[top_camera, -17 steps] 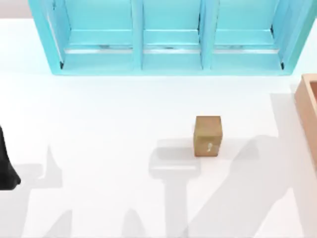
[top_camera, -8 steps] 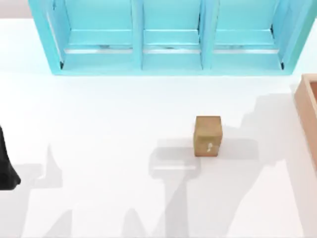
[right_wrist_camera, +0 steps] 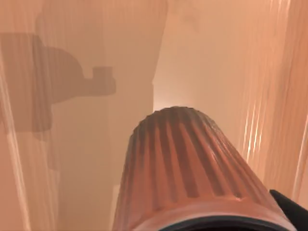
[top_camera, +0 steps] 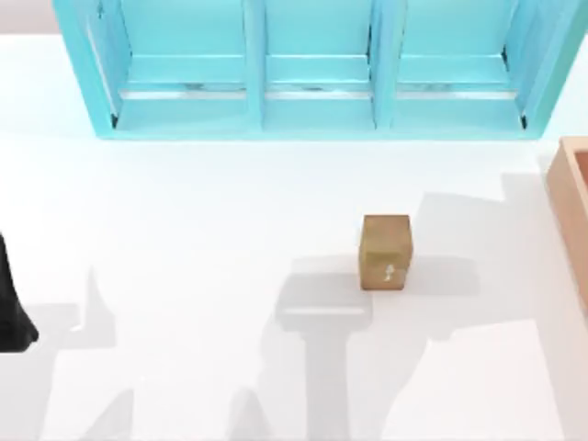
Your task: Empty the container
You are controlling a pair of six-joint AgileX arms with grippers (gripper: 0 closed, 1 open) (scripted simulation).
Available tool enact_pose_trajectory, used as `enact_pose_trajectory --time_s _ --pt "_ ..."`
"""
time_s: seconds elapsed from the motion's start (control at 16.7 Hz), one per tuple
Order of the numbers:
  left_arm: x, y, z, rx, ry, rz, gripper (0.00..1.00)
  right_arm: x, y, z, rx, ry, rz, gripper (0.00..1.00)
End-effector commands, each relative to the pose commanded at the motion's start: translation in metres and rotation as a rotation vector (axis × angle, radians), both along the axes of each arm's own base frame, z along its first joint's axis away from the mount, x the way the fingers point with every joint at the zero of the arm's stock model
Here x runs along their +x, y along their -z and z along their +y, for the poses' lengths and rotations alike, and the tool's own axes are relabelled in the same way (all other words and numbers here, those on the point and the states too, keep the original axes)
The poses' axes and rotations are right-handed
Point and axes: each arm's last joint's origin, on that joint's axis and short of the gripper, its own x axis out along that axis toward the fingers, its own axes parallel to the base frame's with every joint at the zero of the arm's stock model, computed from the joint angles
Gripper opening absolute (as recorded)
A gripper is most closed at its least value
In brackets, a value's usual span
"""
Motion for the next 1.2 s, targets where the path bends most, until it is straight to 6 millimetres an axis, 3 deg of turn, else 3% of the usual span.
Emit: enact_pose_trajectory --time_s 0.18,0.3,0.42,0.6,0.72,0.9,1.02,1.2 --pt "0.000 0.000 0.000 0.000 0.000 0.000 1.00 0.001 0.003 0.001 0.003 -0.002 0.005 0.00" --pt "0.000 0.000 0.000 0.000 0.000 0.000 1.00 0.002 0.005 0.014 0.002 -0.002 0.010 0.00" --pt "0.000 0.000 0.000 0.000 0.000 0.000 1.00 0.001 0.009 0.042 -0.002 0.001 0.016 0.00" --pt "0.000 0.000 0.000 0.000 0.000 0.000 1.00 -0.011 0.020 0.103 -0.015 0.007 0.026 0.00" --pt "0.000 0.000 0.000 0.000 0.000 0.000 1.00 -0.030 0.032 0.149 -0.027 0.007 0.035 0.00" --pt "0.000 0.000 0.000 0.000 0.000 0.000 1.00 -0.076 0.055 0.210 -0.050 0.002 0.046 0.00" --pt "0.000 0.000 0.000 0.000 0.000 0.000 1.00 -0.111 0.070 0.238 -0.063 -0.001 0.041 0.00" --pt "0.000 0.000 0.000 0.000 0.000 0.000 1.00 -0.153 0.085 0.259 -0.065 -0.002 0.016 0.00"
